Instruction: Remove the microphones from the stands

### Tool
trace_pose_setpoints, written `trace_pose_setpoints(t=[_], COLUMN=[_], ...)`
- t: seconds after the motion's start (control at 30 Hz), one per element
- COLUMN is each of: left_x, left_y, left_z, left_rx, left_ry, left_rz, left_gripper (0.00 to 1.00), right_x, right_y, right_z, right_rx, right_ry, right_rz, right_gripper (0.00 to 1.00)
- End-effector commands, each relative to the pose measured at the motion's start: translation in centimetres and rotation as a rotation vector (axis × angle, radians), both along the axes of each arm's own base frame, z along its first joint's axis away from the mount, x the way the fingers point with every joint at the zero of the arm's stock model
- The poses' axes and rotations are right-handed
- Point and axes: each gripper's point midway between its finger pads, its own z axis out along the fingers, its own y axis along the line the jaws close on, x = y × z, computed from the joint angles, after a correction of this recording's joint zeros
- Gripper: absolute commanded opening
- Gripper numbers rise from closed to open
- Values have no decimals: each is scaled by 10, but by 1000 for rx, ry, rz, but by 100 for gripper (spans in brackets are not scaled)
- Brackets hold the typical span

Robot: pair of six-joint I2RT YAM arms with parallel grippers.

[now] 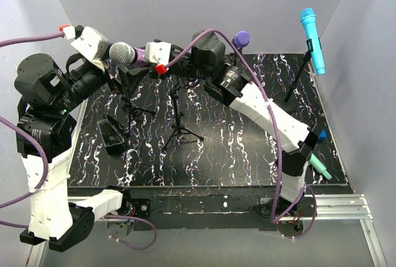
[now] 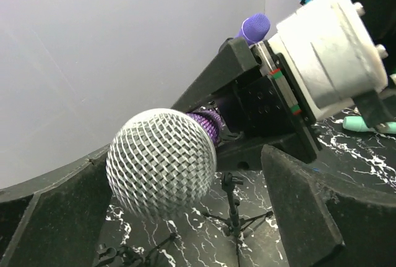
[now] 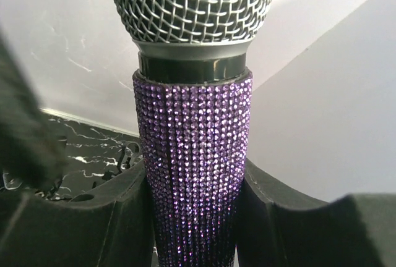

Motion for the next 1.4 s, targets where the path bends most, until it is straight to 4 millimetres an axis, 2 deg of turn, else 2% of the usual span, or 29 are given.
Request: trace_pose_setpoints(t=[0.0, 0.13, 0.3, 0.33, 0.43, 0.47, 0.53, 0.63, 0.67, 0.77, 0.83, 0.9, 1.0, 1.1, 1.2, 1.27, 1.37], left_x=[-7, 3, 27, 31, 45, 52, 62, 77, 81, 84, 82, 79, 78, 79, 92, 109, 119], left_y=[11, 29, 50, 52, 44, 42, 35, 25, 21, 9, 6, 3, 6, 11, 28, 46, 52], left_z=[11, 5, -6, -2, -14, -20, -30, -44, -48, -52, -54, -61, -71, -75, -81, -90, -86], left_rx=[21, 45, 10, -15, -35, -48, -63, -49, -45, -71, -98, -91, -80, -73, -55, -72, -77], left_ry=[-77, -72, -49, -73, -56, -33, -2, 21, 44, 123, 141, 163, 211, 206, 188, 225, 205], left_rz=[45, 162, 313, 335, 312, 311, 285, 250, 233, 177, 163, 144, 161, 188, 296, 419, 445], left_gripper=[98, 98, 98, 98, 98, 98, 98, 98, 98, 98, 98, 98, 98, 98, 98, 98, 98], right_x=[8, 15, 10, 10, 11, 16, 25, 36, 43, 39, 34, 16, -9, -29, -46, -55, -62], right_y=[-31, -53, -85, -92, -121, -137, -162, -202, -213, -259, -288, -318, -353, -393, -426, -435, -447], right_z=[63, 108, 153, 159, 170, 173, 163, 126, 101, 56, 6, -45, -140, -210, -262, -299, -336], right_rx=[186, 340, 463, 478, 493, 490, 445, 330, 276, 189, 103, 21, -158, -293, -395, -493, -591], right_ry=[-25, -42, -45, -42, 14, 35, 87, 124, 154, 254, 372, 466, 564, 679, 757, 752, 763], right_rz=[-102, -165, -193, -194, -209, -230, -281, -390, -436, -567, -658, -747, -835, -969, -1041, -1023, -1018], right_gripper=[1, 1, 1, 1, 1, 1, 1, 1, 1, 1, 1, 1, 1, 1, 1, 1, 1])
